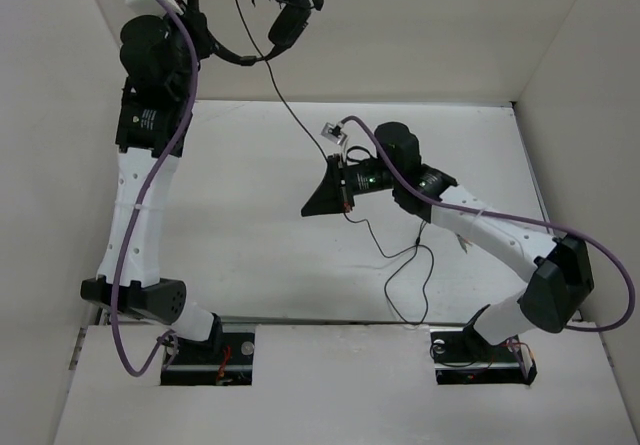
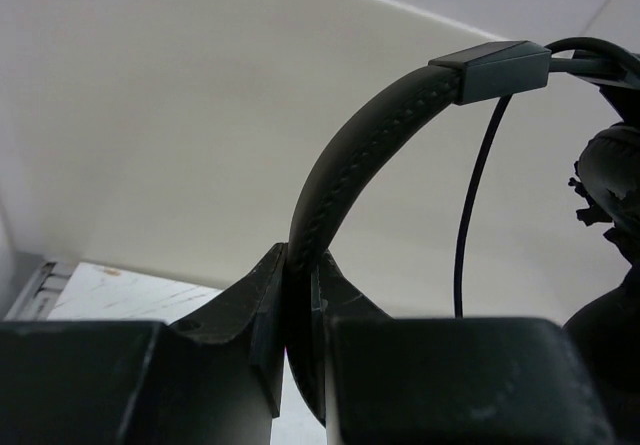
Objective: Wrap the headphones
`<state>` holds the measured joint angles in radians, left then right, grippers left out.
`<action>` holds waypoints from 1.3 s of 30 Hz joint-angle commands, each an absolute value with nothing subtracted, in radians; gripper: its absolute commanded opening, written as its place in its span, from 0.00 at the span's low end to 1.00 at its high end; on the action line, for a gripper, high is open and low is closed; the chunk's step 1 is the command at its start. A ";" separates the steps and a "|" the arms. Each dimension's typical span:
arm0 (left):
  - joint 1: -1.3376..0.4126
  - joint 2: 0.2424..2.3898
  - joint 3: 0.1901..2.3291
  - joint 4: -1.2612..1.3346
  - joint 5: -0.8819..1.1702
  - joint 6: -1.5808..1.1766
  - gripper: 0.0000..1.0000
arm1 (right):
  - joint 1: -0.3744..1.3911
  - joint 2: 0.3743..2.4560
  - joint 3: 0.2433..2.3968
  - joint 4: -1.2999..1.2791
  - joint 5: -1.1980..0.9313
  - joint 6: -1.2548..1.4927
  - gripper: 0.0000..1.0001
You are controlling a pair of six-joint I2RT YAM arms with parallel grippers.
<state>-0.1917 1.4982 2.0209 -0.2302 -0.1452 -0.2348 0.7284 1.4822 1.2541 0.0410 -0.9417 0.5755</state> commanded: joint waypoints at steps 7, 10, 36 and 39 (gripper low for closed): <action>-0.289 1.436 1.820 -0.037 -0.394 -0.025 0.02 | 0.887 1.515 1.650 -0.503 -0.583 -0.006 0.05; -0.311 1.414 1.728 -0.031 -0.403 0.029 0.02 | 0.938 1.539 1.756 -0.615 -0.387 -0.229 0.06; -0.490 1.292 1.488 -0.402 -0.085 0.210 0.02 | 0.808 1.658 1.830 -0.261 0.534 -1.352 0.04; -0.501 1.286 1.500 -0.406 -0.005 0.163 0.01 | 0.788 1.658 1.798 -0.259 0.509 -1.298 0.05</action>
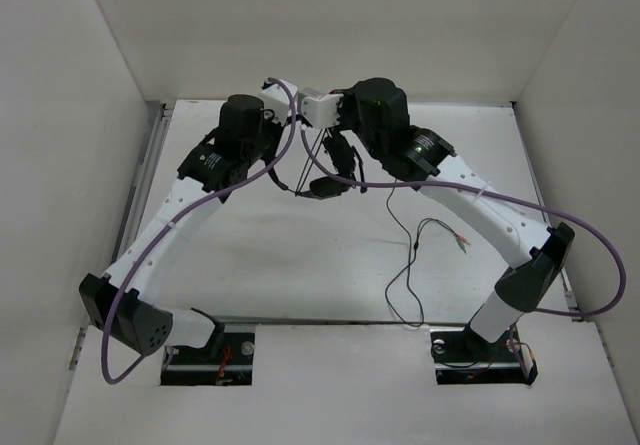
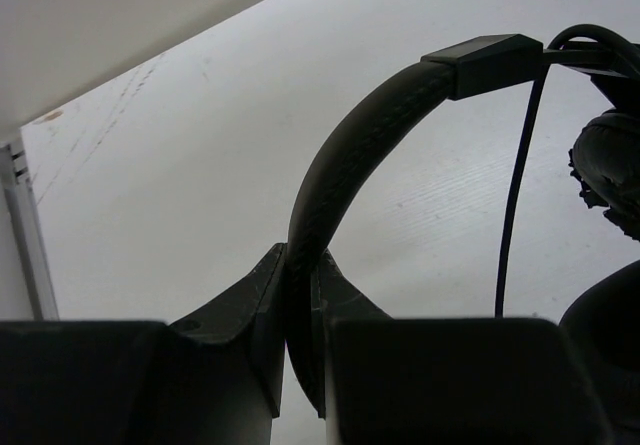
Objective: Wrap the headphones
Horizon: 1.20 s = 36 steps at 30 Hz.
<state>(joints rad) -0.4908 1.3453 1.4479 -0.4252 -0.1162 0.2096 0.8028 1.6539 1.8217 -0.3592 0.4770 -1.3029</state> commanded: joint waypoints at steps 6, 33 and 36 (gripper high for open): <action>-0.504 1.255 1.499 -0.400 0.122 0.095 0.00 | 0.726 1.646 1.769 -0.302 0.422 -1.109 0.04; -0.461 1.307 1.831 -0.374 0.497 -0.167 0.00 | 0.441 1.572 1.709 -0.473 -0.748 0.079 0.13; -0.461 1.338 1.893 -0.356 0.511 -0.209 0.01 | 0.443 1.557 1.629 -0.395 -0.857 0.188 0.17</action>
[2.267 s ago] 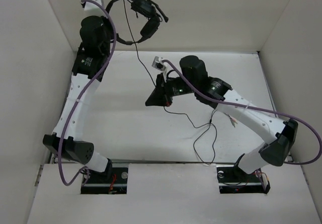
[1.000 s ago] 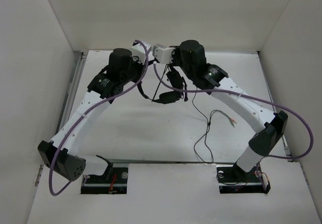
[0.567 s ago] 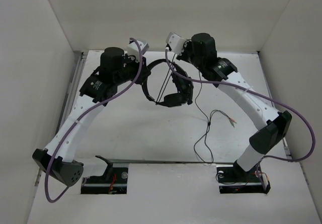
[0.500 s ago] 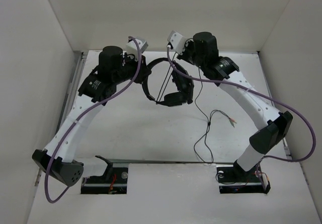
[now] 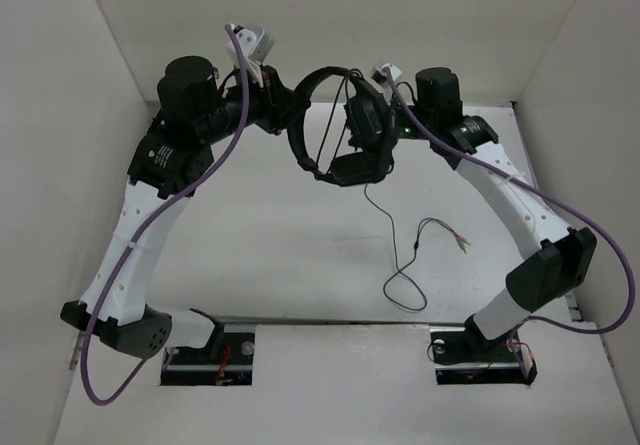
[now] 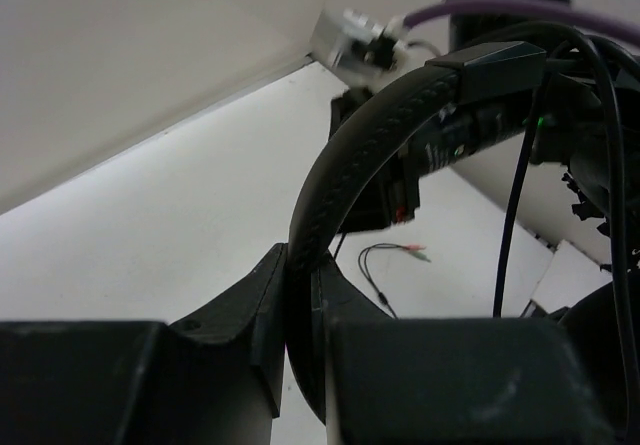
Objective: Wrap the headphones
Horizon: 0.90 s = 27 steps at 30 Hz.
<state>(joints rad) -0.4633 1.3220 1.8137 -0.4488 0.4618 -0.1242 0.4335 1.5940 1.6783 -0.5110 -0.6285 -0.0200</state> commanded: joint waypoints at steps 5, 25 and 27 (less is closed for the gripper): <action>-0.491 1.416 2.029 -0.345 0.514 -0.276 0.01 | 0.443 1.592 1.631 -0.269 -1.032 0.351 0.23; -0.420 1.548 2.212 -0.224 0.088 -0.417 0.01 | 0.539 1.575 1.232 0.483 -1.170 0.963 0.31; -0.415 1.560 2.232 -0.224 0.058 -0.413 0.01 | 0.553 1.578 1.230 0.483 -1.167 0.966 0.31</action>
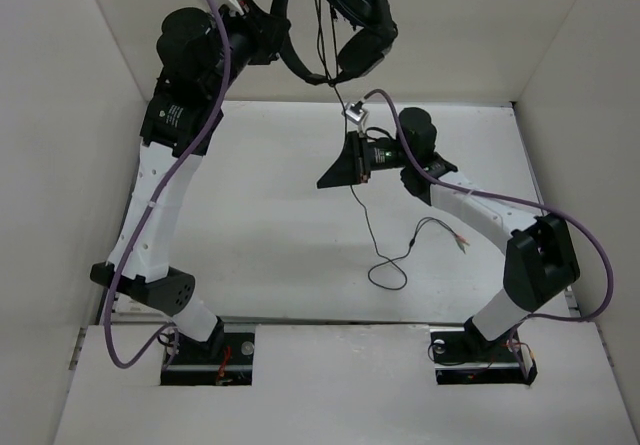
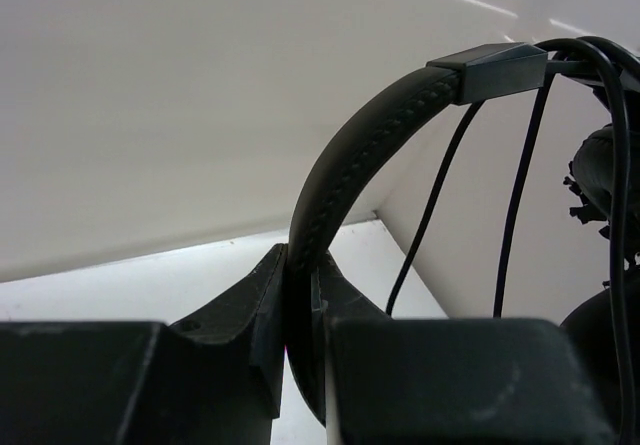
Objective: Wrap the headphones
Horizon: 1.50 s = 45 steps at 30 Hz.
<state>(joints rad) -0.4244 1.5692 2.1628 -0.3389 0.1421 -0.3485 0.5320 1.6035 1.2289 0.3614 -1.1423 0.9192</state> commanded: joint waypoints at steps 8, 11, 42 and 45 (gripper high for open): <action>-0.390 1.580 2.264 -0.224 -0.170 -0.336 0.01 | 0.676 1.568 1.203 0.465 -1.178 0.947 0.32; -0.381 1.575 2.250 -0.224 -0.241 -0.304 0.02 | 0.705 1.568 1.204 0.428 -1.175 0.920 0.31; -0.404 1.464 1.749 0.009 -0.541 0.262 0.01 | 0.772 1.471 1.673 -0.777 -0.714 -0.157 0.06; -0.424 1.442 1.695 -0.035 -0.532 0.296 0.02 | 0.777 1.465 1.716 -0.841 -0.553 -0.268 0.03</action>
<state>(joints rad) -0.4118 1.5299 1.7123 -0.1146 -0.5076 0.2317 0.7647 1.5024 1.6501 -0.6361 -0.7811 -0.0017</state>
